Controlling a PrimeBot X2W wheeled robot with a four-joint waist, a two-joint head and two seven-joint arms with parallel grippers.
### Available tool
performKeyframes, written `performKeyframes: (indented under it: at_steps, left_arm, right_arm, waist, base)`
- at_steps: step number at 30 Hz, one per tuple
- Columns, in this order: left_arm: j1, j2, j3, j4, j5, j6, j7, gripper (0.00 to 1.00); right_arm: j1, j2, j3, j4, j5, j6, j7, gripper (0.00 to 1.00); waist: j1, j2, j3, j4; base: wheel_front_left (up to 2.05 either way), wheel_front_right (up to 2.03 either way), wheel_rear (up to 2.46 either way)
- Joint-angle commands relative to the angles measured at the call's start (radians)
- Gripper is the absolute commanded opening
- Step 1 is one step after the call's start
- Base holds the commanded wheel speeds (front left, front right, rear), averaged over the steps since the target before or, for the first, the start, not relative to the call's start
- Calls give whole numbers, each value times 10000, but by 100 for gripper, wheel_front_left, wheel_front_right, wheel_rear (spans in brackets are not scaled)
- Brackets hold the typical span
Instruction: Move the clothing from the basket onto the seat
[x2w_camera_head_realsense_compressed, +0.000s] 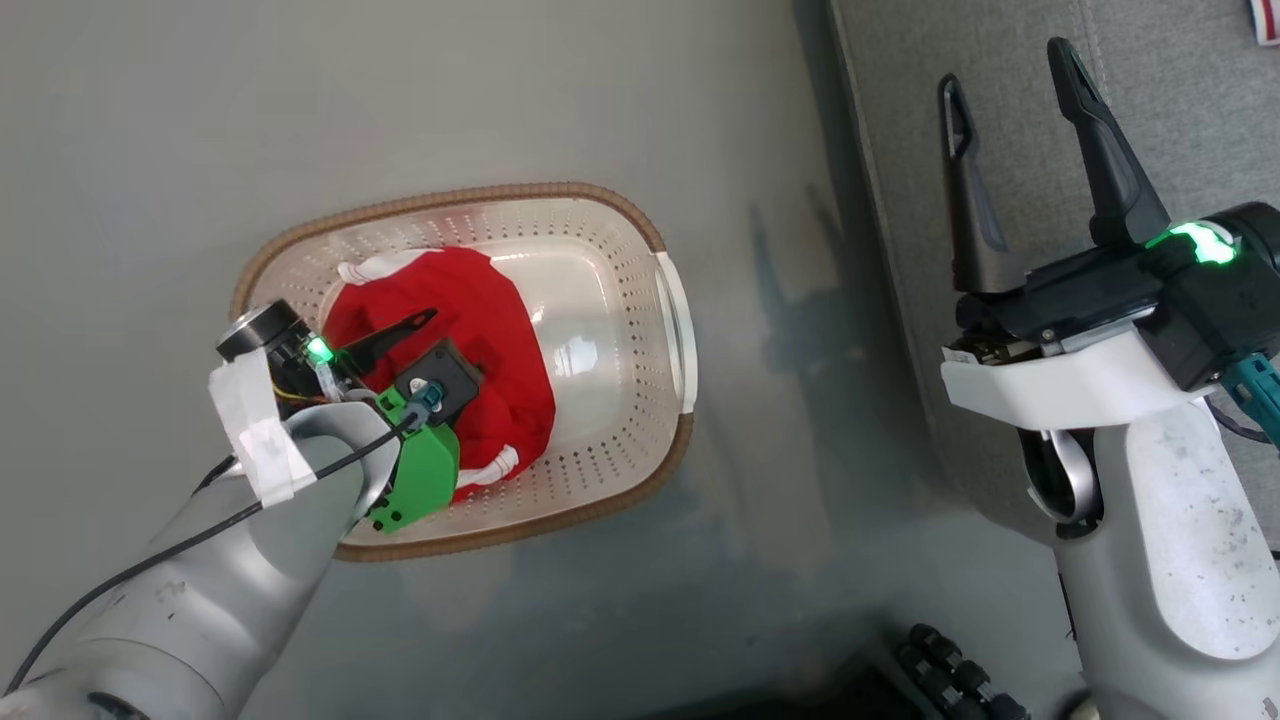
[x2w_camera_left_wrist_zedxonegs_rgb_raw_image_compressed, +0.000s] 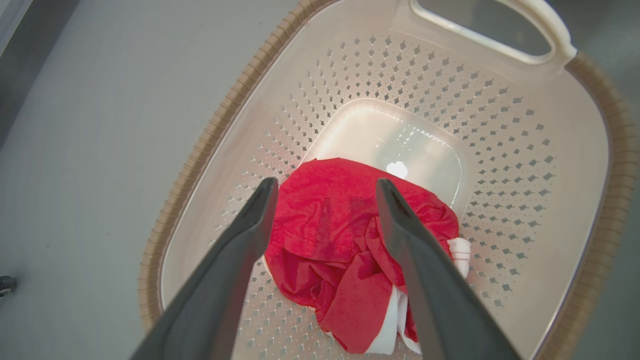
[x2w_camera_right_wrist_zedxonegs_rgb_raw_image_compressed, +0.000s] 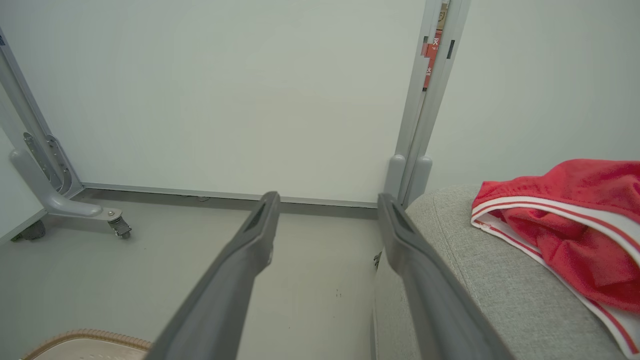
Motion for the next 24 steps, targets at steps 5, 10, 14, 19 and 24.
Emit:
performKeyframes:
  at_steps: [5, 10, 14, 19, 24]
  left_arm:
    - [-678, 52, -1144, 727, -566, -26, 236, 100]
    - [-988, 108, -1732, 1170, -1131, -25, 835, 100]
    - [-938, 199, -2017, 1239, -1231, -25, 1592, 100]
    - [-1017, 373, -2106, 1007, -1132, -25, 2444, 100]
    - [-1160, 398, -2112, 932, -574, -25, 3304, 100]
  right_arm:
    - [-256, -19, -36, -178, -110, -10, -22, 100]
    - [-306, -22, -26, -289, -114, -10, -21, 100]
    - [-372, -22, -6, -347, -134, -10, -21, 100]
    - [-441, -20, 8, -433, -240, -10, -21, 100]
    - [-415, -20, -37, -552, -370, -10, -22, 100]
  waist:
    - [-1, 0, 1193, -336]
    - [-1, 0, 1673, -404]
    - [-1, 0, 1901, -415]
    - [-1, 0, 2220, -411]
    - [-1, 0, 2506, -370]
  base:
    - [0, 0, 0]
    - [0, 0, 0]
    - [0, 0, 0]
    - [0, 0, 0]
    - [0, 0, 0]
